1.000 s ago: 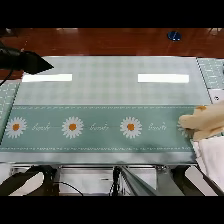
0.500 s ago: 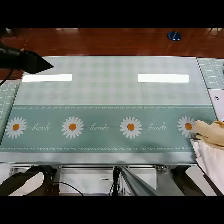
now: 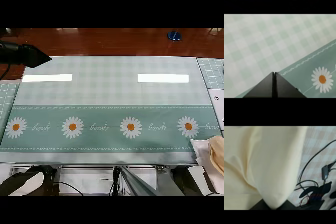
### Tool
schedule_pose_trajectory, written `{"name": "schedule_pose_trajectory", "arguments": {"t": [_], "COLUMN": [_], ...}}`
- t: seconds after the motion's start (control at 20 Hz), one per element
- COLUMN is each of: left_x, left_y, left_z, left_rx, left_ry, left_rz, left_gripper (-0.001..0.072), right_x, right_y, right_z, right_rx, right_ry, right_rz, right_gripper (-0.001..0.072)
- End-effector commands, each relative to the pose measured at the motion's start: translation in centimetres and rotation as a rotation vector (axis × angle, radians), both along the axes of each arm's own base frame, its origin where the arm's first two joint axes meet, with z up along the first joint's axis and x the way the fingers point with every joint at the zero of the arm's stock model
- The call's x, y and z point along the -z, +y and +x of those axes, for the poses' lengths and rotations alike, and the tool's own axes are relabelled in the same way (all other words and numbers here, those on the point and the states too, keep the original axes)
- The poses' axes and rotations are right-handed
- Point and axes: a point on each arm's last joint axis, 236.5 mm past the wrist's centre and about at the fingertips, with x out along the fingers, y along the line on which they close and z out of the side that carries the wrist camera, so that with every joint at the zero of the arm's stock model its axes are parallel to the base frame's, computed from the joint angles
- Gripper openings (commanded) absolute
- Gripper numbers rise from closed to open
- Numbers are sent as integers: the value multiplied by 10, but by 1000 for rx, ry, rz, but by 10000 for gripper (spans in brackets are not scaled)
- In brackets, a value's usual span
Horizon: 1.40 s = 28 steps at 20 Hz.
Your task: Fold the shirts.
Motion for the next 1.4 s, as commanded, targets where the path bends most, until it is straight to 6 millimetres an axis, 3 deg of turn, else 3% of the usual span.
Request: {"name": "schedule_pose_trajectory", "arguments": {"t": [0.0, 0.1, 0.15, 0.25, 0.3, 0.45, 0.55, 0.6, 0.65, 0.7, 0.75, 0.8, 0.85, 0.9, 0.95, 1.0, 1.05, 1.1, 1.15, 1.2, 1.25, 1.35], "left_x": [-8, -13, -14, -14, -13, -10, -10, -10, -9, -9, -8, -7, -8, -7, -5, 0, 11, 29, 49, 72, 92, 128], "left_y": [4, 7, 7, 8, 10, 14, 14, 15, 15, 16, 17, 21, 24, 28, 32, 36, 38, 36, 32, 23, 15, 3], "left_z": [13, 20, 21, 22, 22, 23, 23, 24, 26, 28, 32, 38, 46, 57, 69, 81, 90, 95, 94, 88, 79, 58], "left_rx": [-39, -61, -66, -68, -70, -77, -80, -82, -84, -88, -98, -113, -134, -160, -186, -208, -219, -210, -186, -149, -104, -19], "left_ry": [-52, -82, -89, -90, -90, -91, -92, -93, -93, -96, -103, -114, -131, -151, -169, -176, -163, -120, -59, 21, 98, 229], "left_rz": [-8, -12, -14, -10, -3, 18, 22, 22, 21, 20, 20, 26, 25, 19, 14, 11, 9, 12, 14, 17, 22, 96], "left_gripper": [43, 43, 43, 43, 43, 43, 43, 43, 44, 44, 47, 92, 224, 398, 518, 551, 551, 551, 551, 551, 551, 550], "right_x": [23, 44, 52, 63, 61, 27, 21, 20, 15, -3, -36, -102, -173, -222, -233, -222, -194, -151, -109, -66, -33, 6], "right_y": [11, 15, 14, 2, -5, -38, -64, -85, -117, -157, -198, -231, -237, -229, -210, -171, -115, -43, 20, 77, 113, 155], "right_z": [-26, -31, -32, -37, -46, -90, -96, -87, -62, -16, 51, 142, 216, 285, 358, 440, 507, 555, 573, 574, 563, 536], "right_rx": [37, 25, 8, -84, -139, -122, -36, -27, -67, -154, -252, -361, -386, -337, -379, -564, -758, -968, -1164, -1311, -1417, -1531], "right_ry": [60, 64, 62, 68, 105, 309, 299, 245, 141, -12, -236, -564, -911, -1245, -1404, -1427, -1405, -1332, -1222, -1116, -998, -802], "right_rz": [46, 76, 77, 75, 77, -98, -323, -442, -576, -731, -934, -1217, -1453, -1518, -1385, -1167, -912, -627, -389, -177, -34, 119], "right_gripper": [26, 27, 77, 573, 604, 603, 603, 601, 579, 487, 437, 436, 420, 419, 421, 436, 450, 502, 503, 498, 489, 484]}}
